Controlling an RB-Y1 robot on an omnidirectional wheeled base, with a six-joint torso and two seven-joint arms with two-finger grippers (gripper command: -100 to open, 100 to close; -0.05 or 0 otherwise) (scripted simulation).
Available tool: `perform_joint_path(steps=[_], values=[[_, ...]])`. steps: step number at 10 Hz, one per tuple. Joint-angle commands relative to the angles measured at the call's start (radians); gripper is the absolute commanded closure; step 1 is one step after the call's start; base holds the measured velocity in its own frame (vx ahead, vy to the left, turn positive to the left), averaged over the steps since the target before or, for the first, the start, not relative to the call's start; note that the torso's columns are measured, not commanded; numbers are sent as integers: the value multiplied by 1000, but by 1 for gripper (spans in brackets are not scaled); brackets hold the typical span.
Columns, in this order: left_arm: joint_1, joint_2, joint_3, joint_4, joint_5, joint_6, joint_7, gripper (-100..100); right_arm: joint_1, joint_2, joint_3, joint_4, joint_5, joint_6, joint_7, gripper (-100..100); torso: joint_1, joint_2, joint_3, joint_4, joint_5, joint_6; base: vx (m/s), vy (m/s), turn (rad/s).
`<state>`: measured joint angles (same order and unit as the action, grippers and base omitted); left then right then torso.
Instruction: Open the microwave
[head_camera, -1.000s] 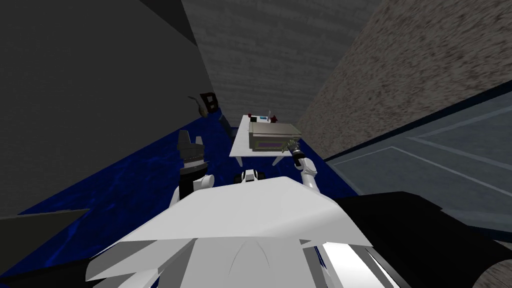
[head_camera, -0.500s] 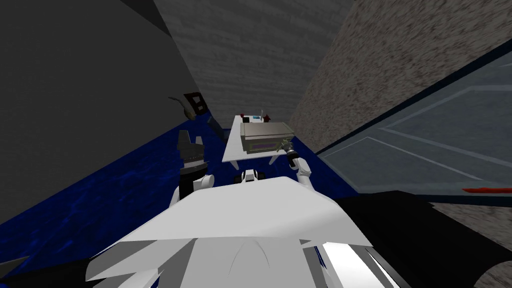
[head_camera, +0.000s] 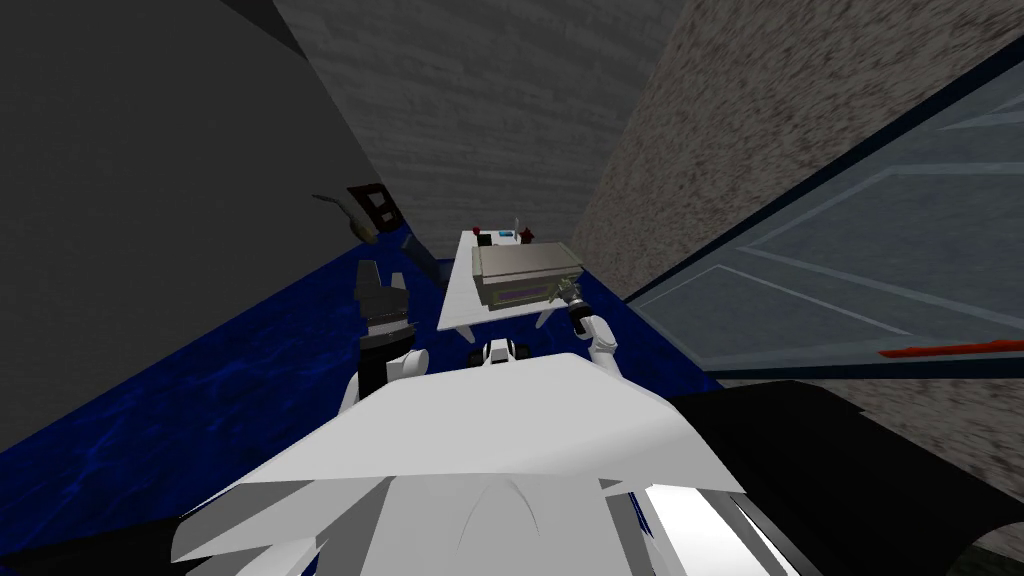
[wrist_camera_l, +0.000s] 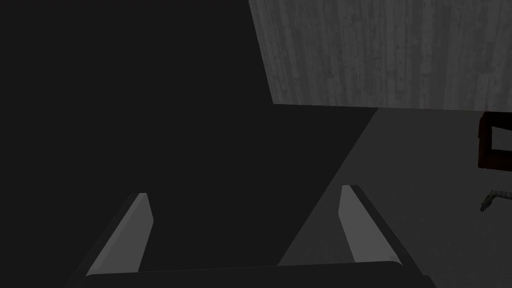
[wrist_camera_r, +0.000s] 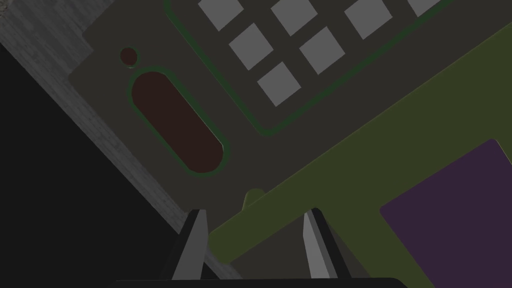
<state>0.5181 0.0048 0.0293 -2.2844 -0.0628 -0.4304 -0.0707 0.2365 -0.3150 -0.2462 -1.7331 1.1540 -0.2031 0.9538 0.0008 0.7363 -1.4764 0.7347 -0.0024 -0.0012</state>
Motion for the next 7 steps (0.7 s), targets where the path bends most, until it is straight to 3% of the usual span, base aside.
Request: perform_joint_path(steps=[1,2,7], values=[[0,0,0,0,0,0,0,0,1,-22,-4,10,0,66,-18,100,0,0,0,0,1,-1,-97,100,65],[0,0,0,0,0,0,0,0,1,-22,-4,10,0,67,-18,100,2,0,0,0,1,-2,-78,86,24],[0,0,0,0,0,0,0,0,-18,-69,-53,63,-11,245,-48,100,6,-1,0,0,1,-6,-143,161,91]])
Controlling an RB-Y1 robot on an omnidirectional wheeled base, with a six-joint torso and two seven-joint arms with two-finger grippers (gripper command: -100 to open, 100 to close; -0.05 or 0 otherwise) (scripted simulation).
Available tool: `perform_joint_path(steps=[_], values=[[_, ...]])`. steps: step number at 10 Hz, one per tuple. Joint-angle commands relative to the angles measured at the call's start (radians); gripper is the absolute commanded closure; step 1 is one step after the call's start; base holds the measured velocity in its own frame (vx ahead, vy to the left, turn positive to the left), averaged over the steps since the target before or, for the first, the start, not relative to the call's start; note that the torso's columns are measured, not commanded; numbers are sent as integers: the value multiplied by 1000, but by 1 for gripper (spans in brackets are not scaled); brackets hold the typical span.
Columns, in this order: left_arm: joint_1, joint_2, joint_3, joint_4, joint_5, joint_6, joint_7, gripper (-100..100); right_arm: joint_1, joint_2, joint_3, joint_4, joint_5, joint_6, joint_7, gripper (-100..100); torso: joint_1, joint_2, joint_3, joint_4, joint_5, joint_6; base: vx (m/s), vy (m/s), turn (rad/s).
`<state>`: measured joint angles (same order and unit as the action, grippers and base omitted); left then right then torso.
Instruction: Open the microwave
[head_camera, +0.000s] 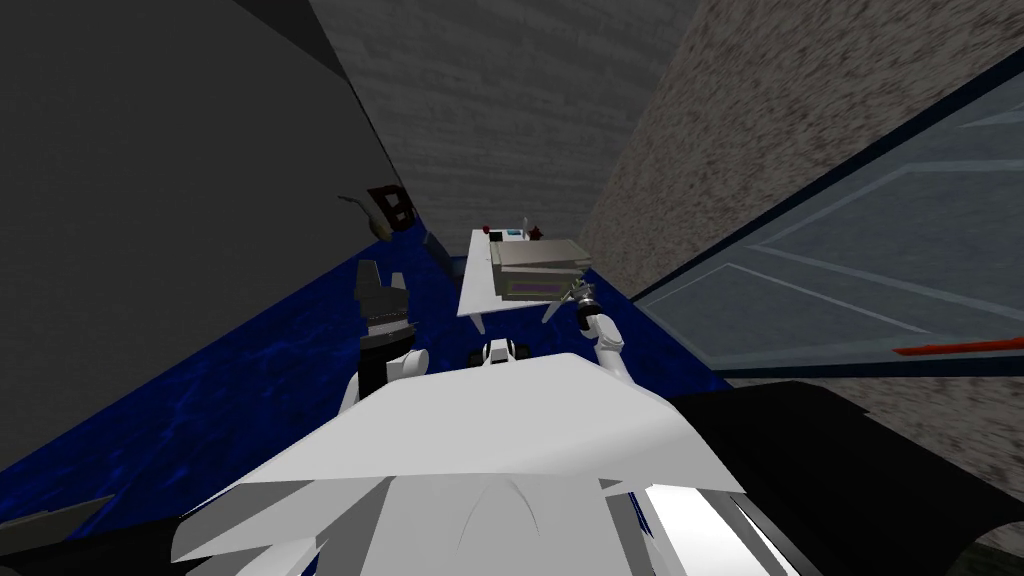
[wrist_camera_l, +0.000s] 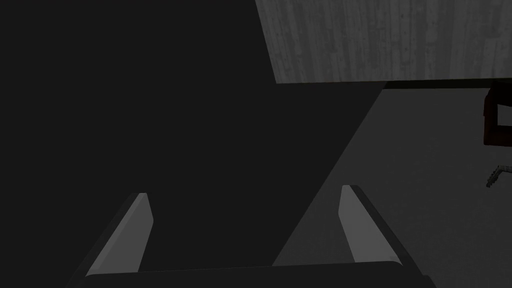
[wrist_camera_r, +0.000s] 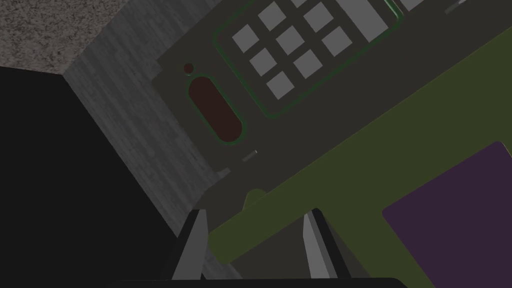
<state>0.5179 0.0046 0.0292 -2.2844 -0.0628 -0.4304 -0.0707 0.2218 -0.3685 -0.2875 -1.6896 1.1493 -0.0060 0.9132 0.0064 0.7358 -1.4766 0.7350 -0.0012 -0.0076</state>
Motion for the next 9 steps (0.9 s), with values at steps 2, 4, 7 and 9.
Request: perform_joint_path(steps=[2,4,7,9], values=[[0,0,0,0,0,0,0,0,-11,-35,-31,41,-11,119,-20,100,0,-5,-3,0,1,0,-133,210,76],[0,0,0,0,0,0,0,0,-5,-52,-26,31,-23,154,-23,100,-3,-4,-3,-1,-1,1,-105,149,33],[1,0,0,0,0,0,0,0,8,-40,-58,33,-28,214,-12,100,-5,-3,-3,0,0,5,19,193,-120],[1,0,0,0,0,0,0,0,15,-32,-78,34,-31,248,-4,100,-3,-1,-1,1,0,3,1,216,-97]])
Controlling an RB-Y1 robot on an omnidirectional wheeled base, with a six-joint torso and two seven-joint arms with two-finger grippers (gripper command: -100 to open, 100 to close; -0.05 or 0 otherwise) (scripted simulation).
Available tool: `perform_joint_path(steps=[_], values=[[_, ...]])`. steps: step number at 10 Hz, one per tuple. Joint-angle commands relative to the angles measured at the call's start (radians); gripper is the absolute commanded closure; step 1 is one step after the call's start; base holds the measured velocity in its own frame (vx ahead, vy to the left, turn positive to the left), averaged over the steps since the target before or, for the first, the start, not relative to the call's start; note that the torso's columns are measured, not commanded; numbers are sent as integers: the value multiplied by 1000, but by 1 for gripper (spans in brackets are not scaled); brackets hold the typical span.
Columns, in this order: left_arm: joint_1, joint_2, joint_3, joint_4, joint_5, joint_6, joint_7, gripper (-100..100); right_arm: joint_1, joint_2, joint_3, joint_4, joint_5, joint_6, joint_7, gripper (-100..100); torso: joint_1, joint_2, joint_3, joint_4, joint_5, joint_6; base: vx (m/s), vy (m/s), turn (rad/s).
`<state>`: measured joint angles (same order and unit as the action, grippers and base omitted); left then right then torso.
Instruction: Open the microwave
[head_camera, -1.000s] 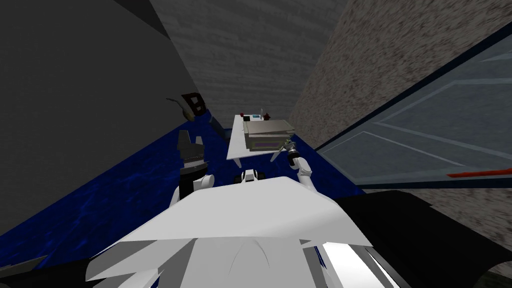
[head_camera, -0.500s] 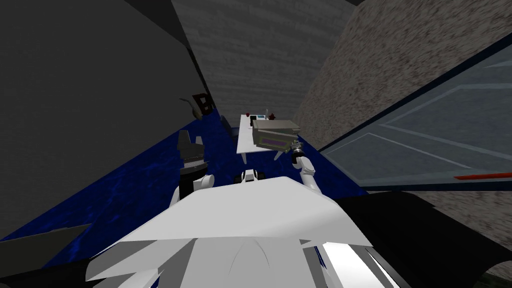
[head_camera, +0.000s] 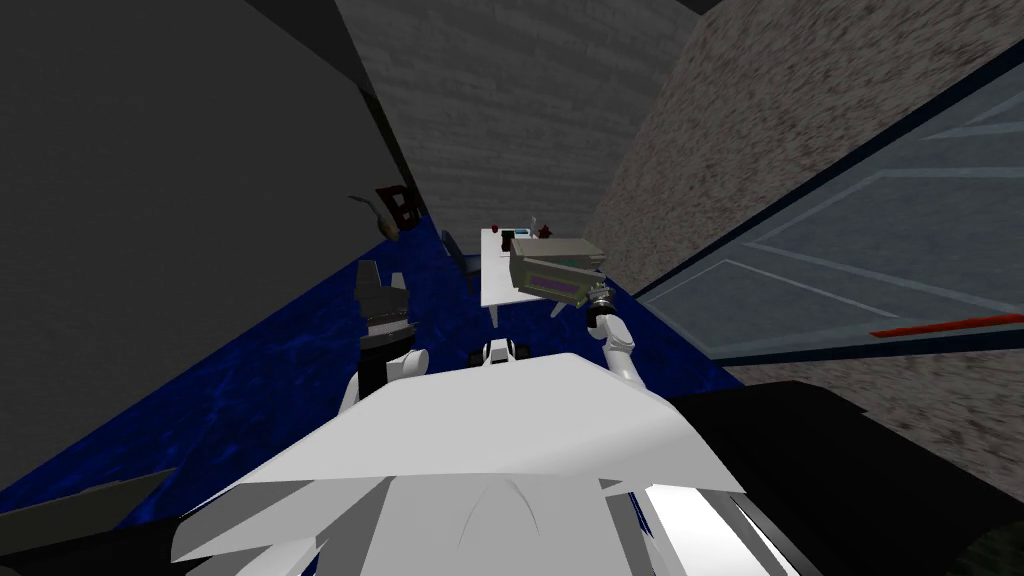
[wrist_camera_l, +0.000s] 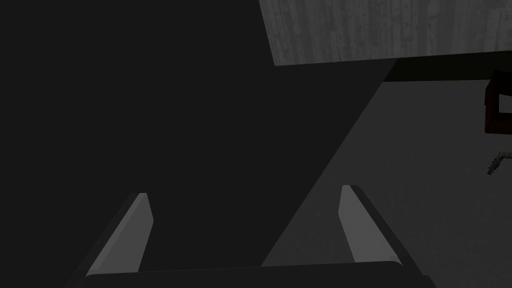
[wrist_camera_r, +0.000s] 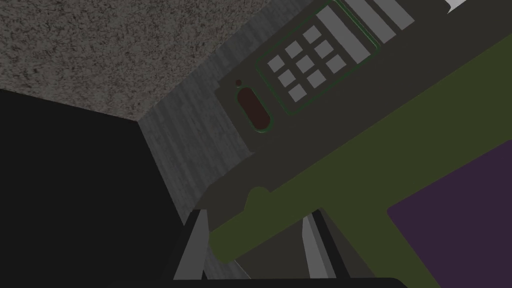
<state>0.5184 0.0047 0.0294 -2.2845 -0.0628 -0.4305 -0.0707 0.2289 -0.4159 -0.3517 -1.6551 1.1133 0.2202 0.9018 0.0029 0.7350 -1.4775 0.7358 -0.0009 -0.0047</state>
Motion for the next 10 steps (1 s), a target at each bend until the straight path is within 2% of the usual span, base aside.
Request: perform_joint_path(steps=[1,5,6,7,8,10], values=[[0,0,0,0,0,0,0,0,12,20,-24,0,3,39,11,100,2,0,0,-1,-1,0,-7,275,-129],[0,0,0,0,0,0,0,0,26,36,-64,2,-3,107,26,100,-3,-3,-2,-2,-3,-1,-1,235,-102],[0,0,0,0,0,0,0,0,25,33,-64,-2,1,99,22,100,-5,-3,-2,-2,-3,0,-8,89,-52],[0,0,0,0,0,0,0,0,32,50,-89,-8,4,139,29,100,-10,-2,-2,0,-2,0,62,167,-106],[0,0,0,0,0,0,0,0,32,50,-89,-8,4,139,29,100,-3,-4,-2,-1,-2,4,63,200,-121],[0,0,0,0,0,0,0,0,38,67,-110,-16,6,176,39,100,-1,-1,-1,0,-1,0,41,199,-87]])
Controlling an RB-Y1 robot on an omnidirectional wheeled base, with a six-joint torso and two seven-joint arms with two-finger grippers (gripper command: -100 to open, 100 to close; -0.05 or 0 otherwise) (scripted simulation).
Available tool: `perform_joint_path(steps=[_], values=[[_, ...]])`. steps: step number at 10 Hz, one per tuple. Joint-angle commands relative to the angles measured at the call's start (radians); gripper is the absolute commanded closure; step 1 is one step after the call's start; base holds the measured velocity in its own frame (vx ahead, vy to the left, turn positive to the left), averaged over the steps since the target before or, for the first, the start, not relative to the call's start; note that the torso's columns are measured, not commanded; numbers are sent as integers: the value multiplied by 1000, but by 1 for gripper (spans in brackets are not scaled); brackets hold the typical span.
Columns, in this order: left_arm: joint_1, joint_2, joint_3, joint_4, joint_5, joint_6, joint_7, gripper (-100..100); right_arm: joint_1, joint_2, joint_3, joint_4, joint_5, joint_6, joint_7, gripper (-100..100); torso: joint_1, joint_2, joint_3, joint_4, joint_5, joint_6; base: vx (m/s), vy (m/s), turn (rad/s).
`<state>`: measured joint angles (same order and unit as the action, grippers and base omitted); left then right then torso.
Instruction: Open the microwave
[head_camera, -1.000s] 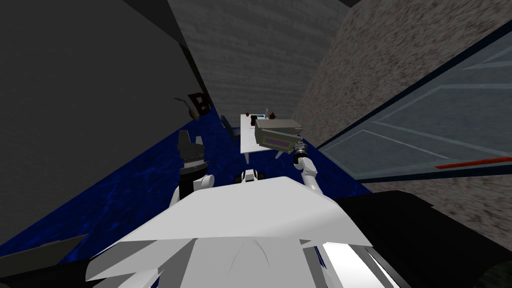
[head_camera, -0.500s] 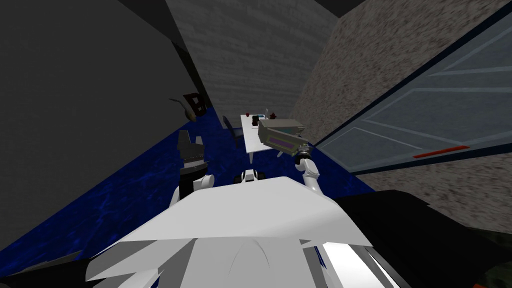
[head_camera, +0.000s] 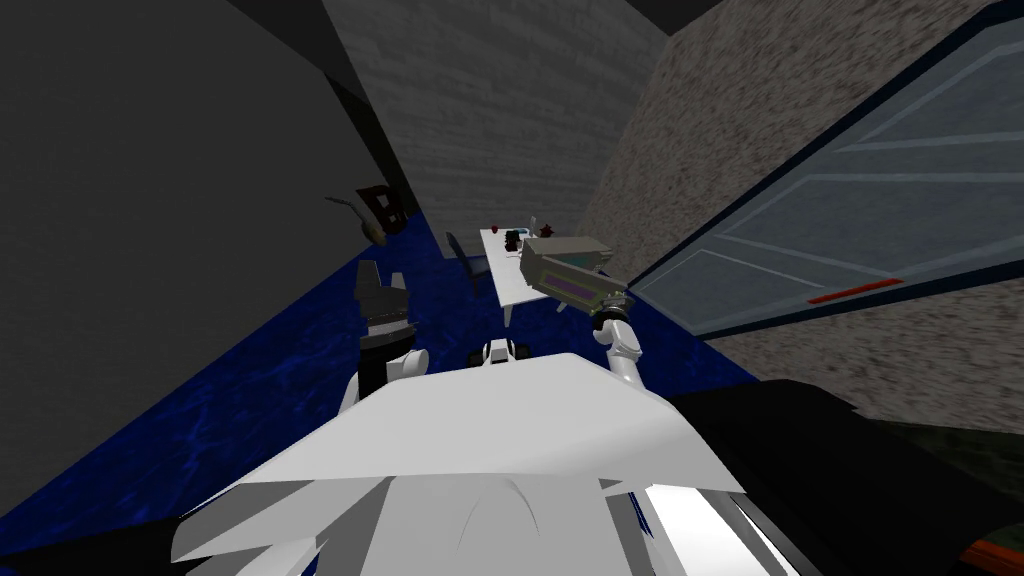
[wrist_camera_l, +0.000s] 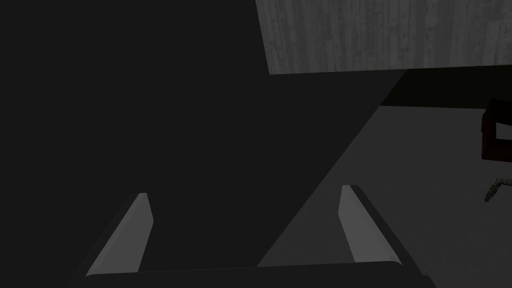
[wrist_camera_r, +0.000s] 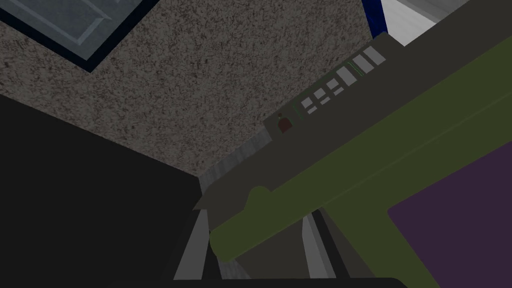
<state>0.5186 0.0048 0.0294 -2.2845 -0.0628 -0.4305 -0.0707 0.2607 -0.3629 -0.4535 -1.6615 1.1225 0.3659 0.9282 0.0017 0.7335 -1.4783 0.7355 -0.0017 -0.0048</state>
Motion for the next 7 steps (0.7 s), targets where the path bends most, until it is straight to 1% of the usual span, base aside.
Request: perform_joint_path(steps=[1,3,5,6,7], values=[[0,0,0,0,0,0,0,0,9,22,-18,-14,-2,49,18,100,1,0,0,0,0,-1,37,248,-103],[0,0,0,0,0,0,0,0,15,39,-39,-22,0,86,27,100,0,-1,-1,0,-1,-1,21,245,-91],[0,0,0,0,0,0,0,0,21,55,-60,-30,1,124,37,100,-5,-1,-1,0,-2,1,46,219,-92],[0,0,0,0,0,0,0,0,24,63,-70,-34,2,142,42,100,-2,-1,-1,0,-1,0,42,236,-93],[0,0,0,0,0,0,0,0,17,30,-70,-34,-42,143,66,-100,-2,0,-1,0,-1,1,7,122,-22]])
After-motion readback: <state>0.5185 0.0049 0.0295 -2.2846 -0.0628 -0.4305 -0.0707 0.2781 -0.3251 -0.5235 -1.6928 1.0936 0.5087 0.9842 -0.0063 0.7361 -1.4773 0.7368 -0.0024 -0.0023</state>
